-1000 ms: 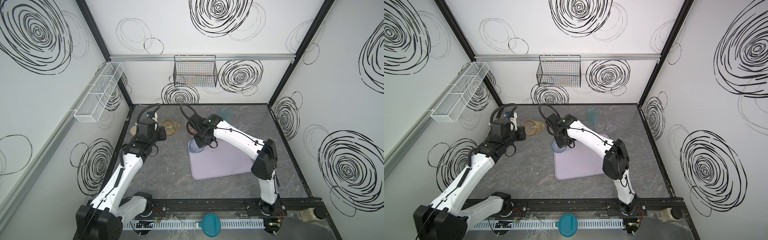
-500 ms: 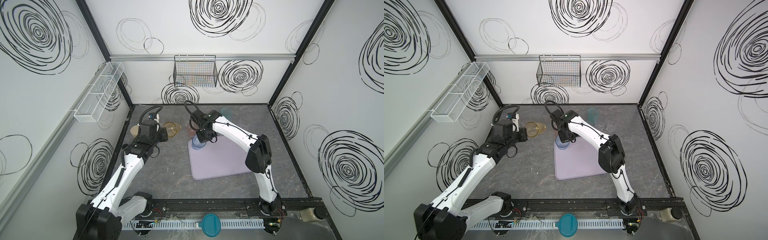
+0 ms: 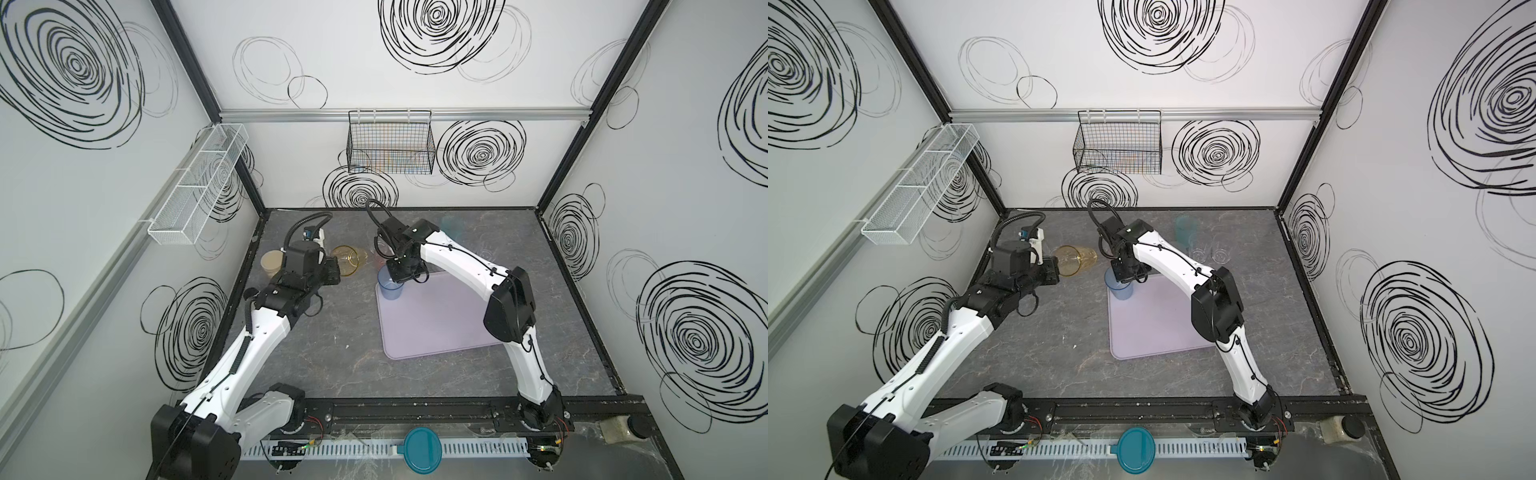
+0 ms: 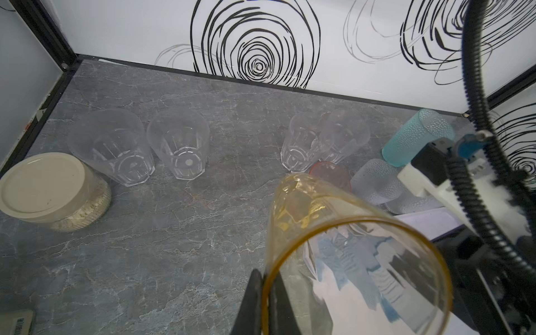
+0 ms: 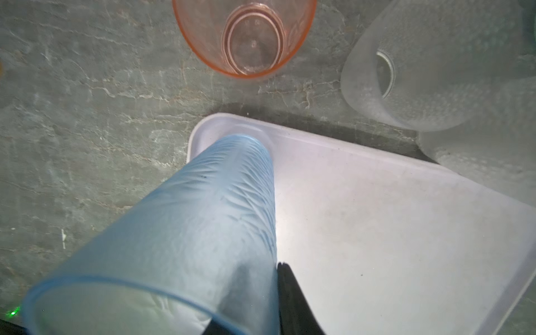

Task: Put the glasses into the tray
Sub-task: 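Tilt the blue glass upright with the right gripper and stand it on the tray, then open and withdraw the right gripper while the left brings the yellow glass over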

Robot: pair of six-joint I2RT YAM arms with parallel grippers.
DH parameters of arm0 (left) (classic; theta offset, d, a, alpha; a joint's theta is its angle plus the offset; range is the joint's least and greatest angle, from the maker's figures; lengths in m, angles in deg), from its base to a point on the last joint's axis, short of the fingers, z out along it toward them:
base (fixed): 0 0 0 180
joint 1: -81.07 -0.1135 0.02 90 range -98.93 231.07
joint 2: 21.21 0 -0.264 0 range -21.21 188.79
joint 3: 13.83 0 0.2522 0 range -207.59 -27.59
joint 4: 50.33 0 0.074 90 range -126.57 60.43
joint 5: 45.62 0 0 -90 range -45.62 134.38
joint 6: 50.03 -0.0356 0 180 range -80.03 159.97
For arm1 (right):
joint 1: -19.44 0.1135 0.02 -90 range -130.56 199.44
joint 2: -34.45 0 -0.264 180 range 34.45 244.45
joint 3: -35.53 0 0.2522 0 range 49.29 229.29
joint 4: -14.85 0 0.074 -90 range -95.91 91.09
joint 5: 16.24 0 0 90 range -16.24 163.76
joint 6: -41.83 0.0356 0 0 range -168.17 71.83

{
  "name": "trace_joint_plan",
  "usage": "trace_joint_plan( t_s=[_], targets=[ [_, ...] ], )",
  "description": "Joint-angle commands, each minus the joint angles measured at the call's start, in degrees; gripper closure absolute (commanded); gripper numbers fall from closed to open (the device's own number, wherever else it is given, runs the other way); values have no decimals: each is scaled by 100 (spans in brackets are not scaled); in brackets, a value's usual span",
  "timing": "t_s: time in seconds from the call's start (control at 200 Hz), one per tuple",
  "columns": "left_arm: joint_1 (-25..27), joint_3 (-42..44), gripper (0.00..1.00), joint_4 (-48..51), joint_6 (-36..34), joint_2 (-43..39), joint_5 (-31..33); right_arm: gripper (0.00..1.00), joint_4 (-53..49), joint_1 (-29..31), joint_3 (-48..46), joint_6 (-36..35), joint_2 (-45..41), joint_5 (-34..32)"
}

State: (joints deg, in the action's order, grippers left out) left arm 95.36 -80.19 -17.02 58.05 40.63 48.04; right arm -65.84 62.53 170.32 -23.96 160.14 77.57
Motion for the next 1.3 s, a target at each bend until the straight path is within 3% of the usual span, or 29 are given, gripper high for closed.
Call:
trace_joint_plan(
  t_s=[0.0,0.2,0.42,0.725,0.835,1.086,1.296],
  targets=[
    [53,-65,100,-364,67,-51,119,71,28,-35,251,20,49,77],
    [71,-178,100,-101,12,-124,159,64,53,-99,281,40,-37,86],
    [74,-355,100,563,-22,-169,149,48,134,-101,276,32,-376,213],
    [224,-327,100,1638,-44,-458,69,45,251,-64,-23,106,-1051,58],
    [629,-436,100,2227,-62,-510,146,45,666,-73,-657,184,-1617,-17],
    [2143,-420,100,2569,621,-502,424,45,1781,-355,-2452,426,-2852,144],
    [2810,-766,100,2572,806,-3,347,46,2473,-836,-3569,409,-3572,410]
  ],
)
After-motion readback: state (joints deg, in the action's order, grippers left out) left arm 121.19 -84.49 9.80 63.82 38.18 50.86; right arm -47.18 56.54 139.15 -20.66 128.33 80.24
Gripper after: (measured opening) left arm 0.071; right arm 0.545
